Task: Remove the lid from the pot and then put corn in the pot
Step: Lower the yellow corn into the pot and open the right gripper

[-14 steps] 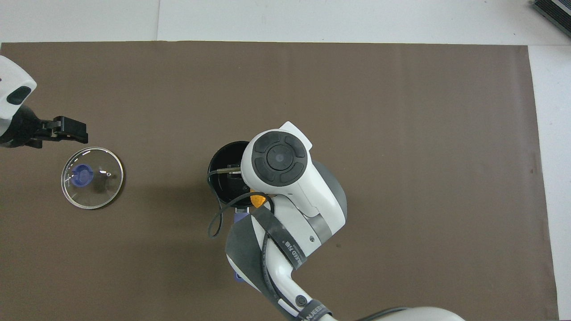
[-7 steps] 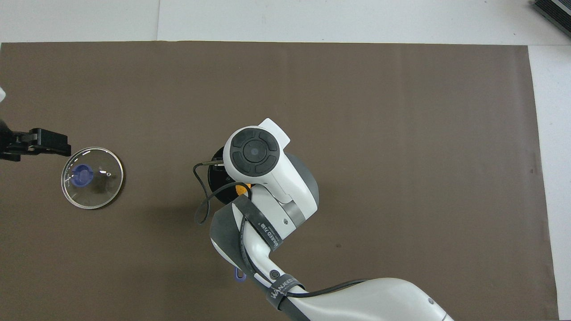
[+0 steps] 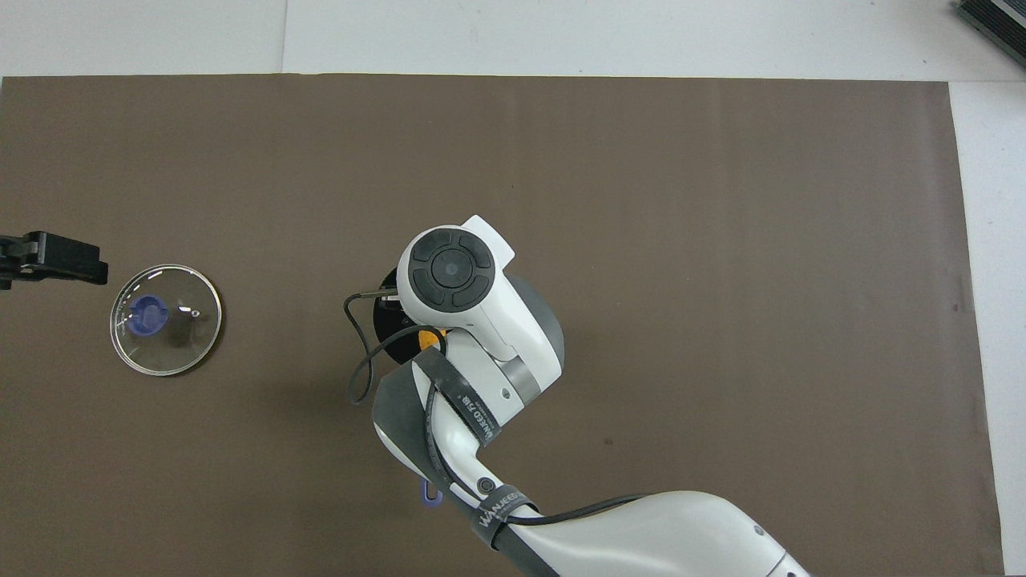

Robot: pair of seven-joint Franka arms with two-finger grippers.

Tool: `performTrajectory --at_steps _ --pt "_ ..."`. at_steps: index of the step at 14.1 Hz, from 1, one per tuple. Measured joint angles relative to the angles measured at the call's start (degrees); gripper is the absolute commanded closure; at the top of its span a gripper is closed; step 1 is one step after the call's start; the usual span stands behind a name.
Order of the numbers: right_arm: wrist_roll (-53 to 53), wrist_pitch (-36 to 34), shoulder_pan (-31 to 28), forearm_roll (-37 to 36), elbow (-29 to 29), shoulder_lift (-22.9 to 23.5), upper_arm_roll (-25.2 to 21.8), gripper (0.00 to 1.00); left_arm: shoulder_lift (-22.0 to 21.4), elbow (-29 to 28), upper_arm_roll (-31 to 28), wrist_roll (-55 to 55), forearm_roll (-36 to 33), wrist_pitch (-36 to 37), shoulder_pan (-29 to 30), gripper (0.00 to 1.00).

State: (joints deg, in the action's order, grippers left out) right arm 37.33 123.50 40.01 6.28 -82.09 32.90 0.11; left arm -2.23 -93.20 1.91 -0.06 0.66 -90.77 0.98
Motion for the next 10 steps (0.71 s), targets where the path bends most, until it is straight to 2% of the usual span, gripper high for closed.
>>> performTrajectory --at_steps 2,6,8,9,10 --pt "0.0 0.0 0.0 0.4 -0.9 0.0 0.0 0.99 0.1 0.0 0.0 0.2 0.0 0.1 0.0 0.0" --pt "0.0 0.2 -0.1 0.6 -1.9 0.0 0.0 0.7 0.1 0.0 0.1 0.7 0.0 0.1 -0.7 0.0" --pt "0.0 0.2 -0.1 0.6 -2.1 0.0 0.0 0.05 0.1 0.0 0.1 0.9 0.0 0.1 -0.8 0.0" --pt "0.0 0.2 -0.2 0.6 -2.1 0.0 0.0 0.0 0.1 0.0 0.1 1.0 0.0 0.2 -0.8 0.0" --pt "0.0 0.2 -0.1 0.6 -2.1 0.0 0.0 0.0 0.1 0.0 0.1 1.0 0.0 0.2 -0.8 0.0"
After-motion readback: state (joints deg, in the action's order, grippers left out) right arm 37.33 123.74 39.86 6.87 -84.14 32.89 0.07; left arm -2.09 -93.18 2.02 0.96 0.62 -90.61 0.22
